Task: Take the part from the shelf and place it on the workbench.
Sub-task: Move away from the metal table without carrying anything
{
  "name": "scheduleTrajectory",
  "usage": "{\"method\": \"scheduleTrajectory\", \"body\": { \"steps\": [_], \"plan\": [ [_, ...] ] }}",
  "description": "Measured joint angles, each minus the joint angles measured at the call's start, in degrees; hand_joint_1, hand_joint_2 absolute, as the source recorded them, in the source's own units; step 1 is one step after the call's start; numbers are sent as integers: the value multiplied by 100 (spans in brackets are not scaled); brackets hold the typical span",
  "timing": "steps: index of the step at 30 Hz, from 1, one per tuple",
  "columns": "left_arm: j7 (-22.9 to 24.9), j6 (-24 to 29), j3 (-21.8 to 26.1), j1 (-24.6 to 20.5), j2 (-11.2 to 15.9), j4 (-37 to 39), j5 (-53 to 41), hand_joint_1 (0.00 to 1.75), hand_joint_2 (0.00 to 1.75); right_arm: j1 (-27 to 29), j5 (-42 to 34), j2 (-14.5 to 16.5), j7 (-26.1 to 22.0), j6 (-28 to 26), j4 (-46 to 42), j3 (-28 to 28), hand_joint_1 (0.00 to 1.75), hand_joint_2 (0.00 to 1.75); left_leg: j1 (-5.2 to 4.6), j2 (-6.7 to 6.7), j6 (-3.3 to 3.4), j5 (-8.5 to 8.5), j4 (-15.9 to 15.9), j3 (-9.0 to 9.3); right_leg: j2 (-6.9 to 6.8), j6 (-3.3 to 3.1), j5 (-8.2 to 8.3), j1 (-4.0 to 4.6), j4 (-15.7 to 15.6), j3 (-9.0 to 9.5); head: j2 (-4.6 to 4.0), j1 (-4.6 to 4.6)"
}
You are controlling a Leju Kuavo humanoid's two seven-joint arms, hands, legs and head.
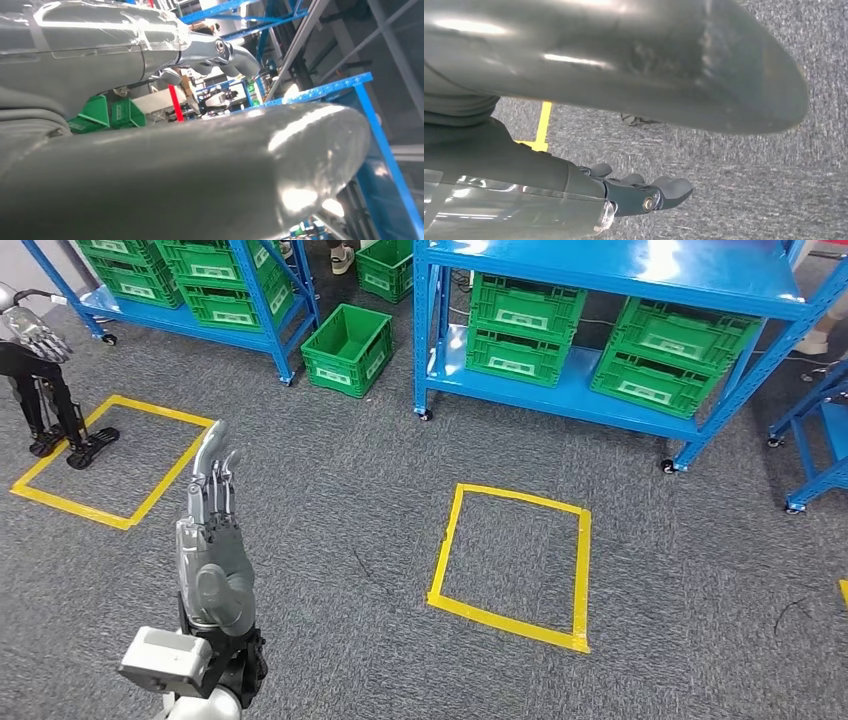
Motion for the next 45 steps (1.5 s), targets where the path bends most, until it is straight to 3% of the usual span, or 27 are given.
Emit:
{"method": "scheduleTrajectory", "body": {
  "steps": [2,4,7,9,10,11,13,14,15,17,20,23,24,25,26,28,29,31,33,35,37,39,40,41,43,45],
  "plan": [
    [1,0,-2,4,1,-1,-2,0,0,5,0,-3,1,-1,0,-2,0,0,-5,-6,124,-91,-137,28,10,59,33,2,47,-59,0,5],
    [1,0,-2,7,1,1,-2,0,0,19,0,-1,2,0,-1,-2,0,0,1,-3,232,-57,-157,-6,12,115,-77,-11,192,-138,0,26],
    [2,0,-3,8,-1,2,-2,0,0,29,0,7,3,-1,-1,-1,0,0,-14,3,314,21,-158,-76,11,192,-660,-21,1123,-480,0,55],
    [5,0,-4,11,0,3,-2,0,0,32,0,6,3,0,0,-1,0,0,-43,5,325,51,-153,-113,12,185,-857,-17,1624,-617,0,55],
    [10,0,-4,11,0,3,3,0,0,33,0,8,3,0,0,-1,0,0,-59,4,327,59,-152,-120,13,156,-792,-10,1583,-552,0,55],
    [18,0,-5,9,0,3,16,0,0,32,0,9,3,0,0,-1,0,0,-77,3,328,62,-152,-118,14,108,-639,3,1339,-398,0,55],
    [42,0,-10,3,0,4,85,0,0,29,0,0,3,0,0,-1,0,0,-112,3,322,62,-151,-114,16,-43,-308,54,587,14,0,49],
    [54,0,-16,0,1,7,134,0,0,27,0,-7,3,0,-1,-1,0,0,-119,3,308,64,-148,-124,15,-112,-221,81,297,157,0,48],
    [63,0,-22,-3,1,14,181,0,0,21,0,-15,3,0,-1,-1,0,0,-119,5,289,68,-147,-142,15,-164,-196,104,127,232,0,48],
    [71,0,-40,-16,4,27,287,0,0,13,0,-24,2,-1,-1,-2,0,0,-117,9,233,82,-161,-170,13,-206,-218,111,16,255,0,55],
    [69,0,-73,-69,36,45,481,0,0,15,0,-23,1,0,-1,-1,0,0,-125,9,148,-108,76,-283,-11,-215,-175,55,-179,337,0,32],
    [121,0,-109,-93,78,86,664,0,0,29,-6,-17,-1,0,0,-1,0,0,-79,2,61,-547,1049,-798,-15,-229,-162,43,-206,354,0,6],
    [196,0,-119,-93,96,109,767,0,0,39,-11,-14,-3,0,0,-2,0,0,-65,4,35,-570,1265,-932,-13,-225,-169,42,-197,353,0,4],
    [288,0,-126,-96,113,144,887,0,0,49,-21,-11,-7,1,0,-2,0,0,-53,7,12,-480,1289,-977,-9,-214,-178,37,-183,353,0,4],
    [376,0,-132,-100,127,198,1007,0,0,56,-32,-7,-11,4,0,-3,0,0,-40,13,-6,-292,1107,-915,0,-195,-193,28,-158,352,0,4],
    [458,0,-136,-109,140,337,1170,0,0,61,-49,2,-18,10,0,-4,0,0,-18,22,-25,81,448,-618,21,-137,-243,16,-76,334,0,3],
    [463,0,-138,-118,142,403,1208,0,0,61,-52,4,-20,13,0,-4,0,0,-14,23,0,169,201,-506,33,-104,-271,20,-20,309,0,2],
    [463,0,-143,-135,145,511,1239,0,0,64,-54,3,-22,13,0,-5,0,0,-25,16,82,160,52,-457,45,-46,-294,33,48,258,0,9],
    [538,0,-143,-143,151,620,1250,0,87,80,-61,7,-26,22,-1,-4,0,0,-21,12,167,189,43,-478,48,-5,-304,25,75,235,0,14],
    [803,0,-123,-151,153,757,1340,0,175,92,-72,14,-40,46,-2,-2,0,0,-8,16,224,215,33,-485,44,53,-466,4,285,150,0,32],
    [1335,-15,-88,-202,154,1019,1647,0,175,94,-84,17,-49,61,-1,-3,0,0,-4,20,260,229,31,-500,39,117,-810,-20,892,-111,0,56],
    [1827,-130,-72,-336,159,1529,2237,0,175,96,-77,16,-11,61,0,-3,0,87,-7,14,278,239,33,-522,38,139,-1032,-31,1490,-386,0,59],
    [1905,-236,-73,-425,160,1891,2604,0,175,92,-67,16,21,62,0,-3,0,131,-10,8,281,242,33,-529,38,132,-994,-31,1555,-421,0,59],
    [1808,-344,-76,-519,149,2315,2984,0,175,84,-57,17,57,62,0,-3,0,175,-14,1,282,245,33,-531,39,112,-850,-29,1405,-354,0,59],
    [1281,-479,-81,-732,76,3273,3675,0,175,57,-50,16,110,58,0,-3,0,175,-20,-10,273,252,31,-532,40,45,-466,-16,699,-21,0,60],
    [575,-478,-74,-959,-63,4301,4278,0,175,33,-51,16,145,40,-1,-3,0,175,-25,-23,227,270,31,-559,44,-19,-296,14,154,221,0,63]
  ]
}}
